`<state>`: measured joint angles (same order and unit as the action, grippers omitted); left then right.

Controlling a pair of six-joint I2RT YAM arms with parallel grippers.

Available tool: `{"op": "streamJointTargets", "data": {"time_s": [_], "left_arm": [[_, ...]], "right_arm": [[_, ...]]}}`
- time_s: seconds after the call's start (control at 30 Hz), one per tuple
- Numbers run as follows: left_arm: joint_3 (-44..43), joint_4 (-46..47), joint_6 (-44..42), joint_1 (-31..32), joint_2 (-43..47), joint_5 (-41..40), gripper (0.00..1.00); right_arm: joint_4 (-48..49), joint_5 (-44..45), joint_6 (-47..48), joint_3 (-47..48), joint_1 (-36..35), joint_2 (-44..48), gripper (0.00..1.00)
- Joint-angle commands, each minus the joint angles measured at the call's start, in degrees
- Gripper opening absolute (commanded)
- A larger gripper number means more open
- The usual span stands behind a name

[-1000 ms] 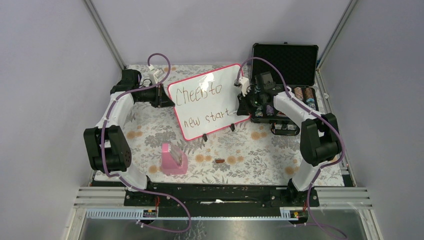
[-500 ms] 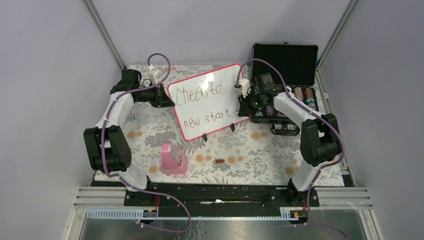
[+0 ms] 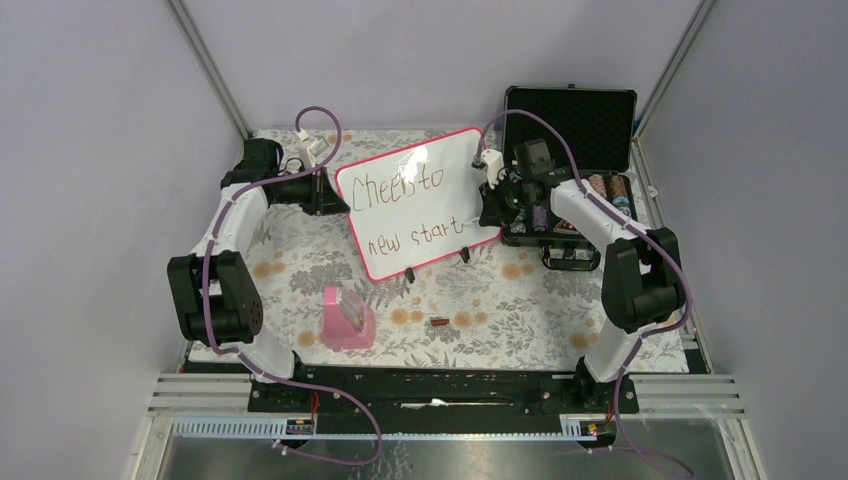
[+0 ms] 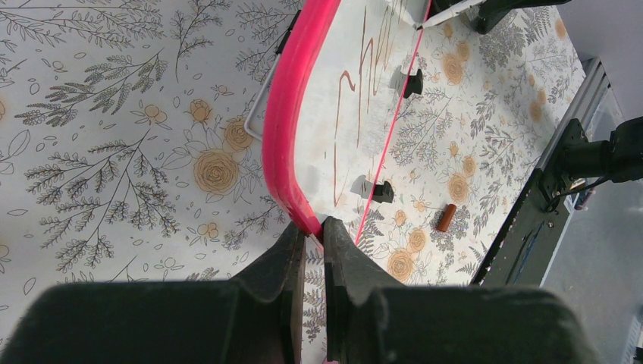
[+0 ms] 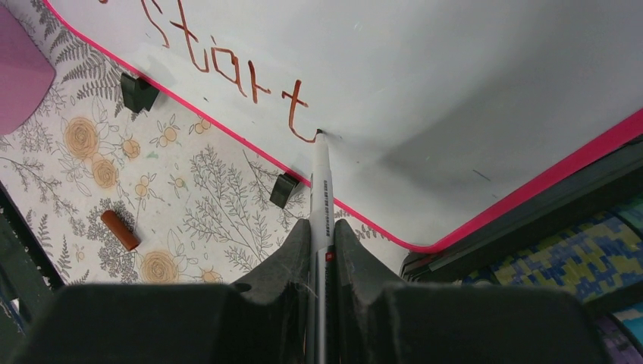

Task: Write a sentence on the whiteboard

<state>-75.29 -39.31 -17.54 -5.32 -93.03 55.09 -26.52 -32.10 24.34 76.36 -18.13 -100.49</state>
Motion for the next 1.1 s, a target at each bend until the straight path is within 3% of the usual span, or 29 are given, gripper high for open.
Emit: {"op": "streamJointTargets", "data": {"time_s": [0.0, 0.4, 1.07], "left_arm": [[-1.5, 2.2, -2.9, 1.3, 0.6, 0.3, 0.00], [-1.4, 2.3, -3.0, 1.3, 1.0, 0.3, 0.00], [-1.3, 1.4, -4.0, 1.3, 1.4, -0.4, 0.00]], "right_arm": [[2.6, 0.7, -0.5, 4.1, 0.6, 1.2, 0.00], [0.5, -1.7, 0.7, 0.8, 1.6, 6.2, 0.00], [0.8, -3.1, 0.4, 1.3, 5.0, 3.4, 0.00]]}}
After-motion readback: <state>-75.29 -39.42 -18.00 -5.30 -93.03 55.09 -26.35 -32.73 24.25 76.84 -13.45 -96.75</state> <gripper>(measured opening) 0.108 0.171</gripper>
